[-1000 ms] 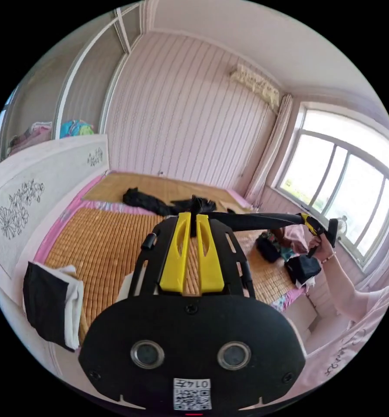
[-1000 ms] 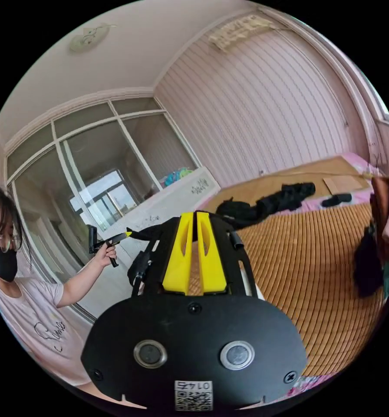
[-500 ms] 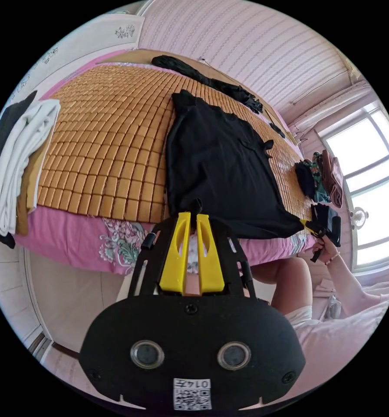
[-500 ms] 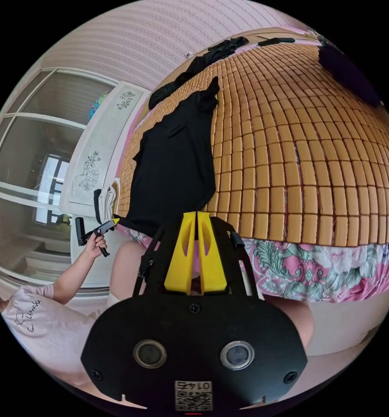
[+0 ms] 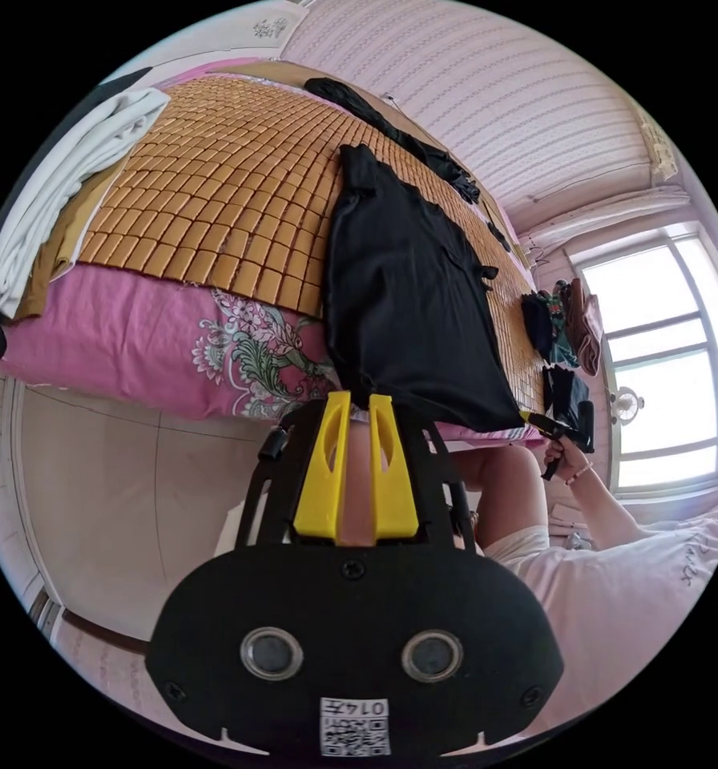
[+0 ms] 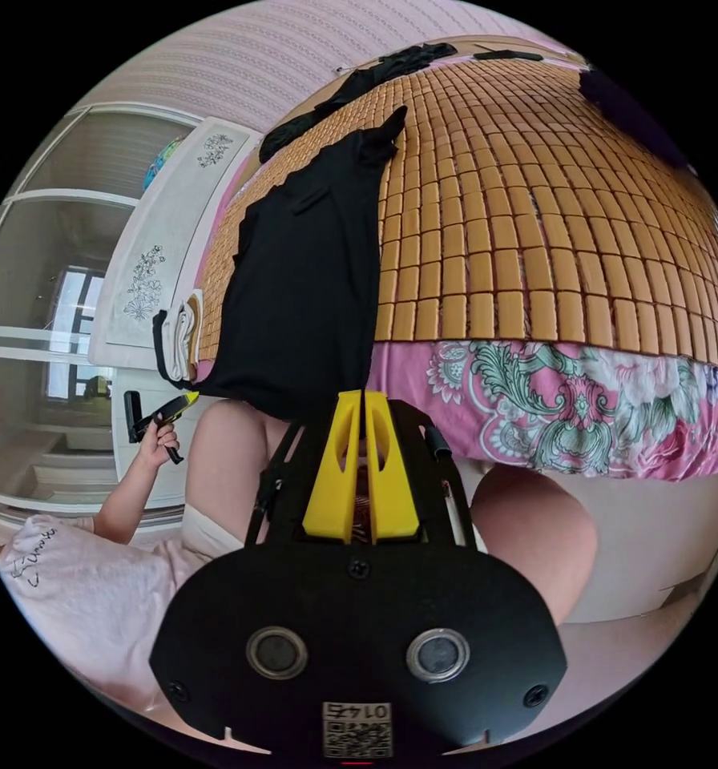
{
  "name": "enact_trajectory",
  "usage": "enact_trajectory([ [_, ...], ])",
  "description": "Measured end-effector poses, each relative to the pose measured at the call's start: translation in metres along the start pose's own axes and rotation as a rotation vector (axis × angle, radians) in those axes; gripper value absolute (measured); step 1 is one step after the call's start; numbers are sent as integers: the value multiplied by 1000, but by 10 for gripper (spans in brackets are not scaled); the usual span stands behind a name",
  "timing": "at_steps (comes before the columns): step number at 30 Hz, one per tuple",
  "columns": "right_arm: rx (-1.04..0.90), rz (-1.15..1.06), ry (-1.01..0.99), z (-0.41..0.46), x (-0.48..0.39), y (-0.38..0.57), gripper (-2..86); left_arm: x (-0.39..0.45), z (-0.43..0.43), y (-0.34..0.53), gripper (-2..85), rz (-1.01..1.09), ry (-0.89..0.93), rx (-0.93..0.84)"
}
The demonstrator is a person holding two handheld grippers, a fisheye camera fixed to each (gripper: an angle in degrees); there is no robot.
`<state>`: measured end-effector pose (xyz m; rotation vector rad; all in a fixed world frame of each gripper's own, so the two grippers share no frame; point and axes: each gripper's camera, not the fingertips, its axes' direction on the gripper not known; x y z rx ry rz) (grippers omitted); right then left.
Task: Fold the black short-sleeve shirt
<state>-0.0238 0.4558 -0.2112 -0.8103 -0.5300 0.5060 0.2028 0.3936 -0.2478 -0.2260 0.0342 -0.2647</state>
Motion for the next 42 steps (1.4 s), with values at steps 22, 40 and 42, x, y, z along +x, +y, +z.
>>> enact_trajectory([
  [22, 29, -173, 264, 21, -81, -43, 21, 31, 117, -34, 47, 170, 55, 63],
  [40, 255, -205, 315, 42, -71, -307, 1, 312, 442, -306, 53, 977, -212, -55],
  [42, 256, -197, 298, 40, -73, -312, -4, 337, 479, -315, 59, 1037, -271, -92],
])
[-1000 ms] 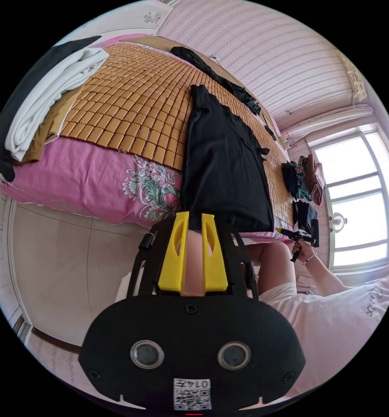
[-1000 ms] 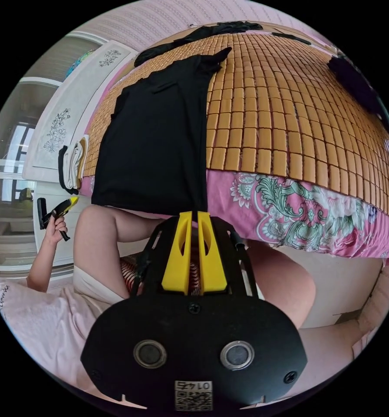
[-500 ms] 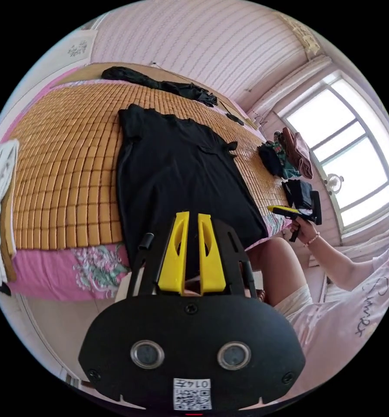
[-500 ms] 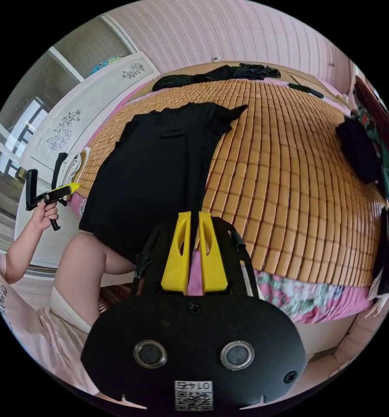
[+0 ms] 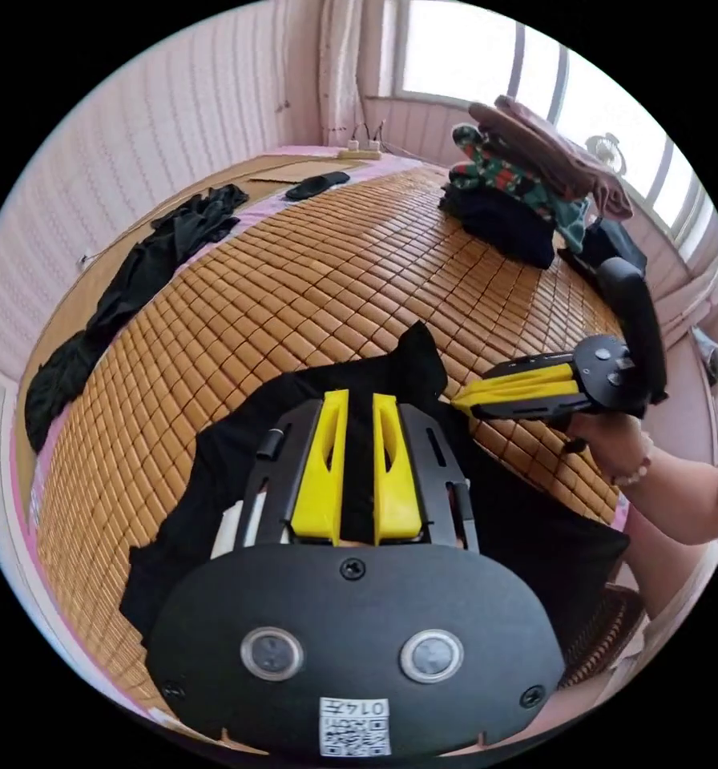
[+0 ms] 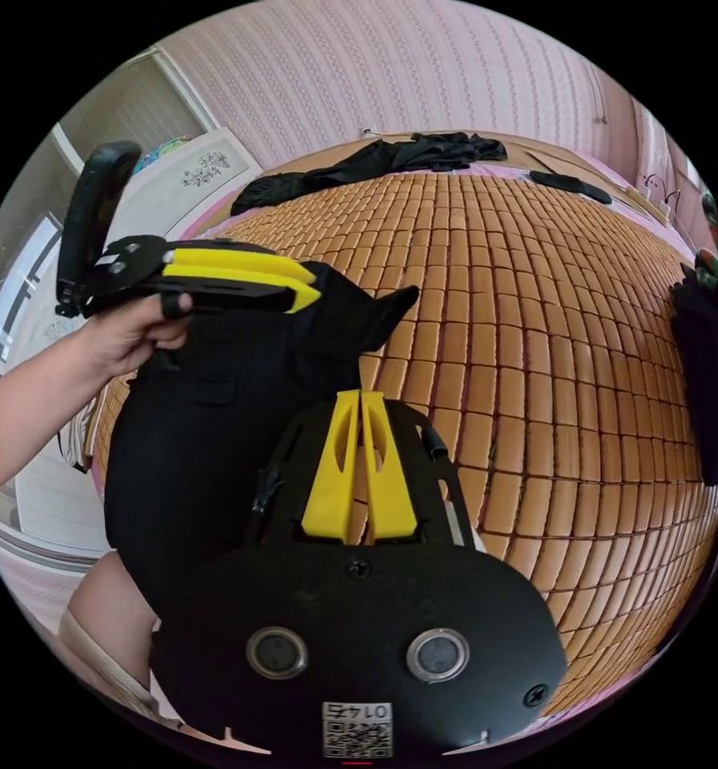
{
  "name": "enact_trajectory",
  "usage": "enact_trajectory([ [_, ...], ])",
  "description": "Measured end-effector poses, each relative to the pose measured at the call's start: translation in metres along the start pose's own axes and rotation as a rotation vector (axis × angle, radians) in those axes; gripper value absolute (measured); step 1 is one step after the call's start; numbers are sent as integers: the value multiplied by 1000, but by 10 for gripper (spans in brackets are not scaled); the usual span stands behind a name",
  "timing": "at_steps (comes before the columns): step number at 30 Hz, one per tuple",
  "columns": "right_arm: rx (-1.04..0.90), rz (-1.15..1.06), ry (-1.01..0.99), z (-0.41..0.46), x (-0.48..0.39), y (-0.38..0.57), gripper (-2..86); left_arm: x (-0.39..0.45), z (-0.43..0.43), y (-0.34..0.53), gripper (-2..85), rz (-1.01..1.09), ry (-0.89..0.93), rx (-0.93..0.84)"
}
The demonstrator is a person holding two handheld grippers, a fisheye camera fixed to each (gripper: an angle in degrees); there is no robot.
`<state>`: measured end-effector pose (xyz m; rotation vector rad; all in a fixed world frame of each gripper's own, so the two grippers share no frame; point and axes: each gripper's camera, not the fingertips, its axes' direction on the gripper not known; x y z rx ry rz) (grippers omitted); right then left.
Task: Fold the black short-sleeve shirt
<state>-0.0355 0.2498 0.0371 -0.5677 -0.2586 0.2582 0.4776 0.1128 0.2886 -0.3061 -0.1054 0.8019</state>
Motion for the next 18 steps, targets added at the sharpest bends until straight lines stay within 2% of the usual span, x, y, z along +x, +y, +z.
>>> enact_trajectory([
  [2, -9, 35, -53, -1, 2, -6, -7, 8, 26, -22, 61, 41, -67, -57],
  [4, -14, 50, -78, -2, 3, -9, -8, 5, 56, -36, 59, -15, -84, -160],
  [7, -34, 47, -69, -5, -3, -17, -8, -7, 64, -40, 41, -114, -52, -152],
  [10, -63, 30, -30, -10, -13, -26, -8, -20, 70, -39, 1, -202, -116, -131],
  [16, -93, 79, -31, -15, -24, -47, -6, -53, 77, -27, -9, -348, -12, -62],
  [18, -1, 76, -81, -27, -28, -59, -5, -60, 77, -21, -8, -360, 11, -44],
])
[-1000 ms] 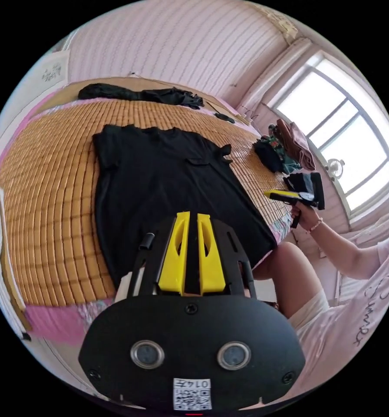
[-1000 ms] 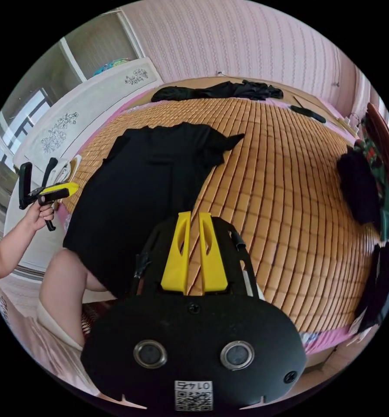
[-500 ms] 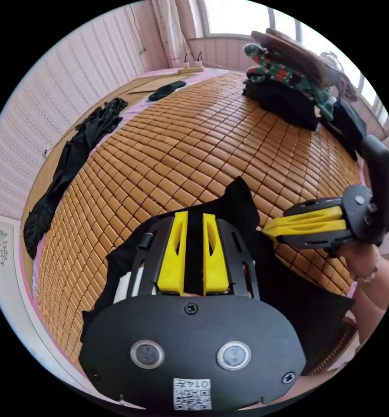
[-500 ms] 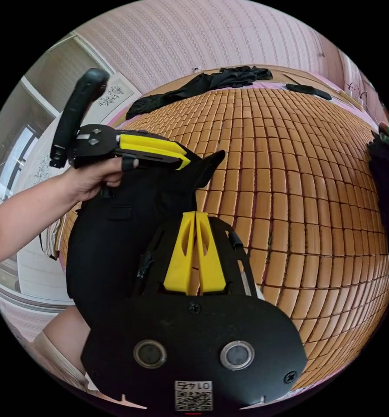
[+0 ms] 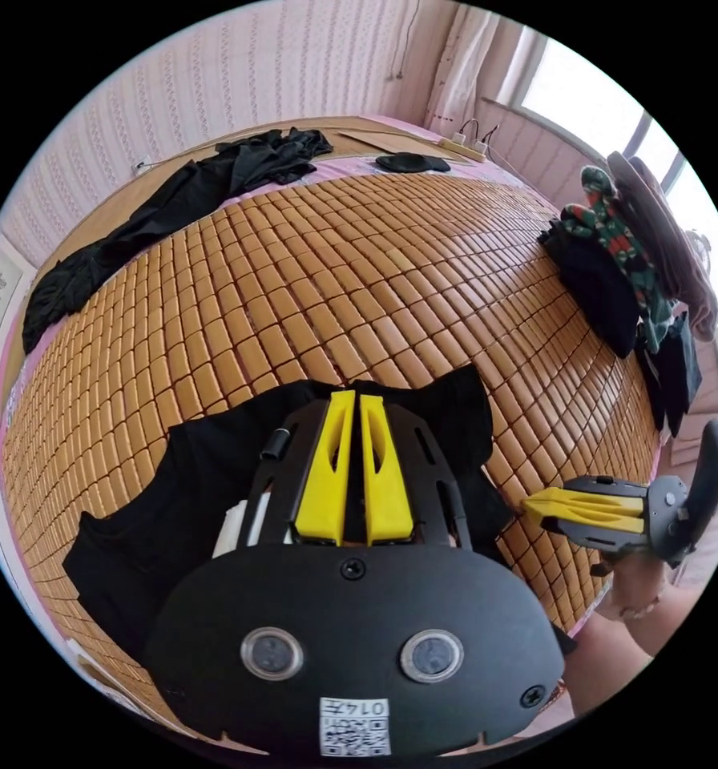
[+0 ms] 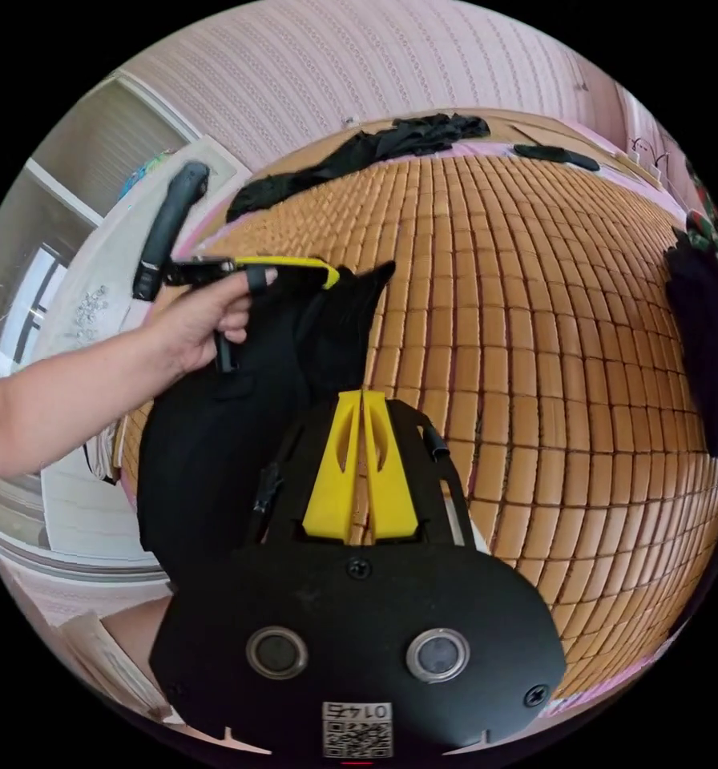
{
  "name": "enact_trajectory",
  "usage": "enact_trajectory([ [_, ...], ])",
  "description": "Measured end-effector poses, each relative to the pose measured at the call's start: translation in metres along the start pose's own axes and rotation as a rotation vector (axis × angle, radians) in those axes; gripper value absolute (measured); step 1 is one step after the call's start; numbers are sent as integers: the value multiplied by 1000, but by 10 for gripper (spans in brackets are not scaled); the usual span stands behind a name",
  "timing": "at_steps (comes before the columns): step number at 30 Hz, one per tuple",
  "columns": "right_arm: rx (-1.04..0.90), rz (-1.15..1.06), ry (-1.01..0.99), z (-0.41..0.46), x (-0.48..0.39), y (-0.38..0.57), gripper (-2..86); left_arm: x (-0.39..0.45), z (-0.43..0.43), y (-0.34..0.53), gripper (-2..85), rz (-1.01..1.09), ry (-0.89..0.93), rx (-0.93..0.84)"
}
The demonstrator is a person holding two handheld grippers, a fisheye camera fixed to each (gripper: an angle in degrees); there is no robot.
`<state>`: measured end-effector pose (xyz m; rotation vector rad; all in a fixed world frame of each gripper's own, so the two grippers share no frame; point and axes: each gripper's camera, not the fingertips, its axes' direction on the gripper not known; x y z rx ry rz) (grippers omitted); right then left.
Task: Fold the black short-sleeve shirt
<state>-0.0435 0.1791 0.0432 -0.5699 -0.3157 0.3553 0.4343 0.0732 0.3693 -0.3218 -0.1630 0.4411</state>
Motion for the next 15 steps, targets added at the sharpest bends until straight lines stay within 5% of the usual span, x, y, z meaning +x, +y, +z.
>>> enact_trajectory([
  [4, 74, -86, -136, 4, -18, -61, -4, -21, -1, 7, -4, -22, 49, 7],
  [8, -130, -132, 185, 47, -30, -103, -3, -39, -5, 14, 19, -27, 80, 27],
  [15, -156, -48, 143, 46, -37, -128, -4, -93, -46, 41, 58, -141, 167, 125],
])
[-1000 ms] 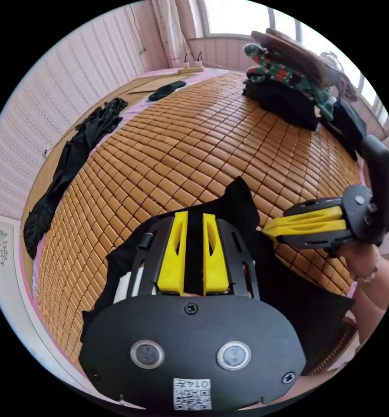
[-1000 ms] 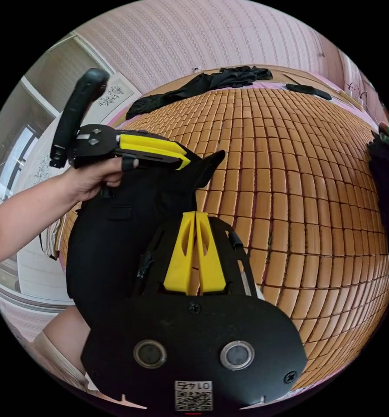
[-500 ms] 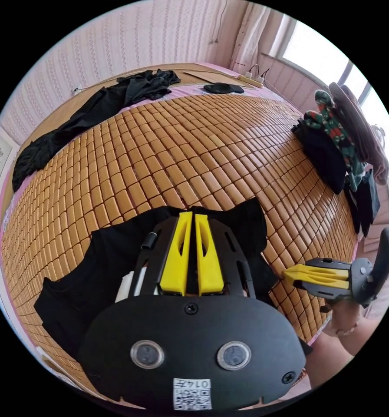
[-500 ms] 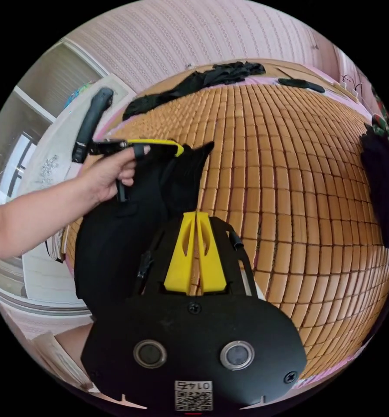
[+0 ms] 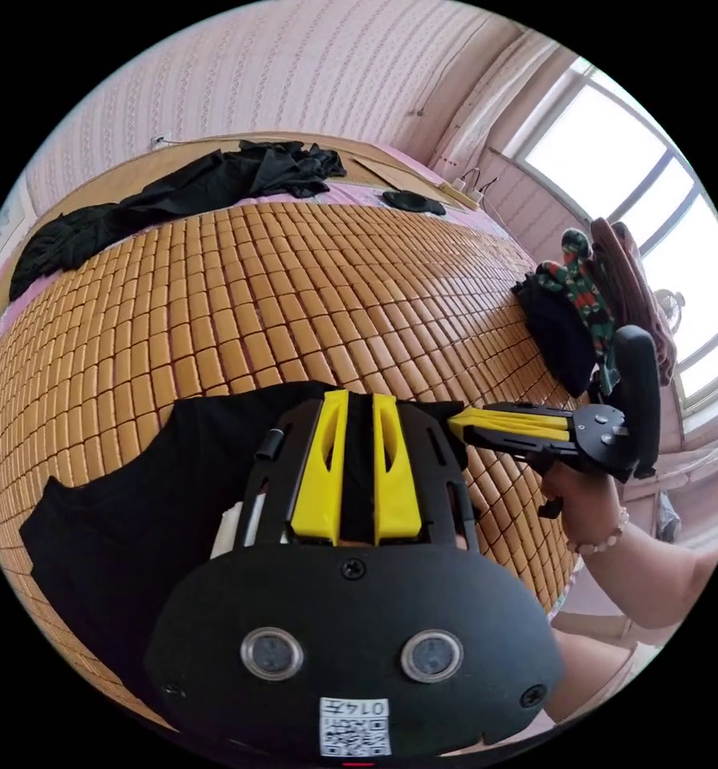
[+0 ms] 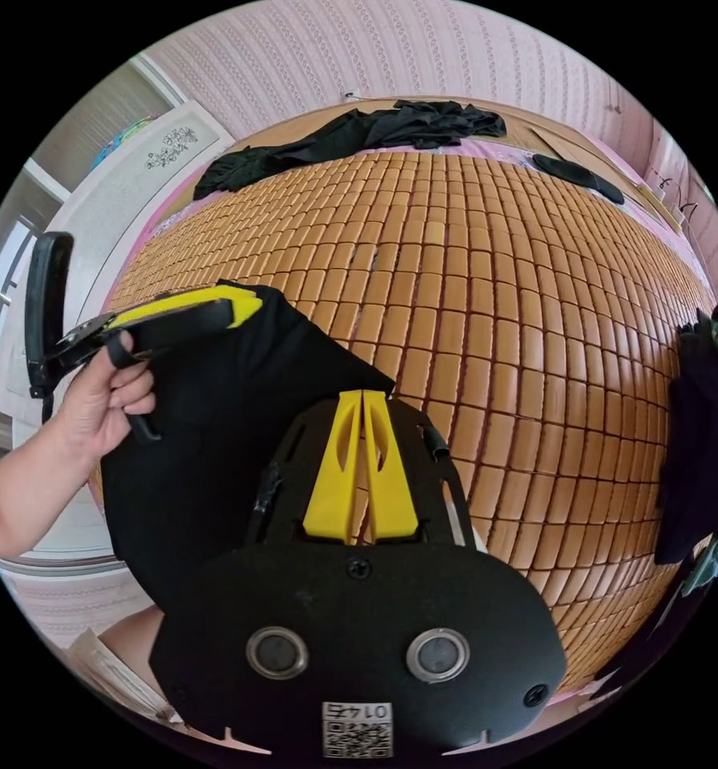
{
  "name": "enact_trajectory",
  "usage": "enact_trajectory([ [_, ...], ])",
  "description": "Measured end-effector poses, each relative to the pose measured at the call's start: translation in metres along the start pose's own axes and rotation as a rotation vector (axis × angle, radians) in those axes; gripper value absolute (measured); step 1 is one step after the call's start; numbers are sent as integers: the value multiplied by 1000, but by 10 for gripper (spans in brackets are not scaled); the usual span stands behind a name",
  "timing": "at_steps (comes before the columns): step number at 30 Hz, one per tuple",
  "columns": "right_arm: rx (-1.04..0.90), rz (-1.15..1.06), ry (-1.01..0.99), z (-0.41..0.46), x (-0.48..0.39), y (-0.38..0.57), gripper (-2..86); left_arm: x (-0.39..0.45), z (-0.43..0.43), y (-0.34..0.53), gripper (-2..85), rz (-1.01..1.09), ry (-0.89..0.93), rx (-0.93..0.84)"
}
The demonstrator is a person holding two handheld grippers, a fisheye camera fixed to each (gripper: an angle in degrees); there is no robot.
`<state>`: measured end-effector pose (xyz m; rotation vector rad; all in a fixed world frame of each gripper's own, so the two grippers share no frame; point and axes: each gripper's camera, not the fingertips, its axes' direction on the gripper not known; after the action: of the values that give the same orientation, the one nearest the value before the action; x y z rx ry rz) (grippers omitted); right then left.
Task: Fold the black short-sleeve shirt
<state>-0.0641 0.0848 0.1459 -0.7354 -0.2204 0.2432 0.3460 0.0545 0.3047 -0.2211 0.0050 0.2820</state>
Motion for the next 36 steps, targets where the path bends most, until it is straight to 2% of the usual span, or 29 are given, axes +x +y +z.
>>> enact_trajectory([
  [3, -21, 4, 29, -10, -17, -9, -3, -37, -58, 37, 56, -105, 44, 100],
  [6, 19, -62, 13, -30, -59, -21, -3, -78, -122, 98, 48, -202, -20, 156],
  [10, -44, -287, -171, -19, -171, -49, -1, -147, -200, 190, 31, -390, -174, 141],
  [13, -62, -402, -277, 2, -260, -75, 2, -199, -237, 234, 27, -465, -202, 88],
  [15, -81, -503, -240, 17, -316, -94, 6, -228, -253, 248, 29, -494, -194, 78],
  [17, -70, -557, -74, 42, -373, -120, 16, -251, -265, 256, 35, -492, -165, 84],
  [19, -71, -553, -24, 57, -397, -139, 33, -265, -272, 257, 48, -424, -111, 96],
  [22, -126, -488, -64, 82, -411, -169, 50, -264, -266, 248, 72, -333, -97, 60],
  [26, -195, -430, -168, 99, -417, -197, 19, -274, -252, 242, 69, -336, -129, 4],
  [27, -200, -437, -201, 98, -418, -200, 16, -282, -245, 242, 62, -353, -128, -55],
  [33, -179, -523, -308, 79, -450, -215, 1, -310, -289, 267, 43, -444, -129, 24],
  [36, -165, -510, -481, 77, -474, -229, 0, -327, -319, 287, 36, -508, -90, 119],
])
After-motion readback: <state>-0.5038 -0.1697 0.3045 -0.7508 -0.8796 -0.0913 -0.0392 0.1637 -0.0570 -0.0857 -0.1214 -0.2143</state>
